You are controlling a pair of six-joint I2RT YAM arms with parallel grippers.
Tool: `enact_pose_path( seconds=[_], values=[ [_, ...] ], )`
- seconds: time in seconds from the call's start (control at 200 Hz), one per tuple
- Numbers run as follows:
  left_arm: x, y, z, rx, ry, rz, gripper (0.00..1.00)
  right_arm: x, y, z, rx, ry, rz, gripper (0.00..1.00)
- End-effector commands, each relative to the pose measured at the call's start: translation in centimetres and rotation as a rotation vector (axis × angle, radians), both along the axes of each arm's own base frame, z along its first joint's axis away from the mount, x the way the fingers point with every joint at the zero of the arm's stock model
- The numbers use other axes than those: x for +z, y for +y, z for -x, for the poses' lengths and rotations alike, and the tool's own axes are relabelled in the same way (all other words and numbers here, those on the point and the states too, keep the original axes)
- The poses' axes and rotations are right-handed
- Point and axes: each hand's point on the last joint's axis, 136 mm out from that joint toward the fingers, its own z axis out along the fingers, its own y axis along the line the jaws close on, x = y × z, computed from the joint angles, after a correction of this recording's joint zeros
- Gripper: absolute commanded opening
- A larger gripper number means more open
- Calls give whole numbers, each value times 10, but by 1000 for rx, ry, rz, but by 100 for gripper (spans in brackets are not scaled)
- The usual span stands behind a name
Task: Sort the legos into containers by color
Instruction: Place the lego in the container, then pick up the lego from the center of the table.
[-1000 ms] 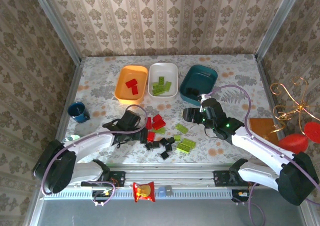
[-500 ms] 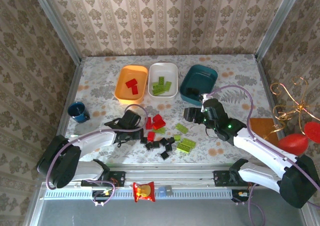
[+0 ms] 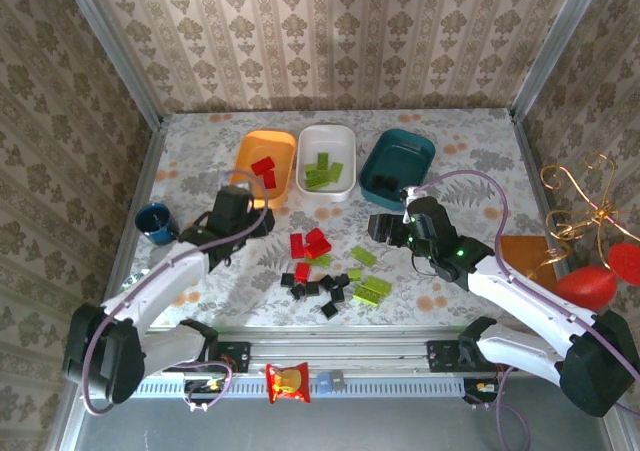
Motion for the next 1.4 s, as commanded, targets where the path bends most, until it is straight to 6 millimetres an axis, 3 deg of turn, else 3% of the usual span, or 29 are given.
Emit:
enact_pose_path(
  seconds=[0.0, 0.145, 0.3, 0.46, 0.6, 0.73, 0.895, 1.185, 1.3, 1.395],
  values=[
    [26, 7, -49, 38, -101, -41, 45, -8, -7, 2, -31, 19, 15, 76],
    [19, 16, -101, 90, -73, -55, 46, -12, -11, 6, -39, 28, 22, 76],
    [2, 23, -138, 111, -17, -69, 49, -11, -14, 10, -41, 29, 21, 76],
    [-5, 18, -153, 98, 21, -96, 69, -9, -16, 12, -46, 23, 18, 77],
    [11, 16, -151, 90, -6, -72, 80, -8, -17, 14, -49, 21, 15, 77],
    [32, 2, -132, 49, -47, -13, 82, -8, -19, 14, -54, 17, 16, 78],
    [36, -30, -79, -62, -66, 13, 83, -11, -20, 14, -60, 20, 19, 78],
    [-20, -77, 18, -282, 62, 106, 83, -24, -17, 13, -59, 45, 12, 78],
    [-44, -84, 39, -315, 123, 109, 80, -26, -15, 12, -57, 50, 12, 78],
    [-61, -82, 45, -308, 161, 104, 69, -25, -14, 11, -58, 49, 7, 78]
  ],
)
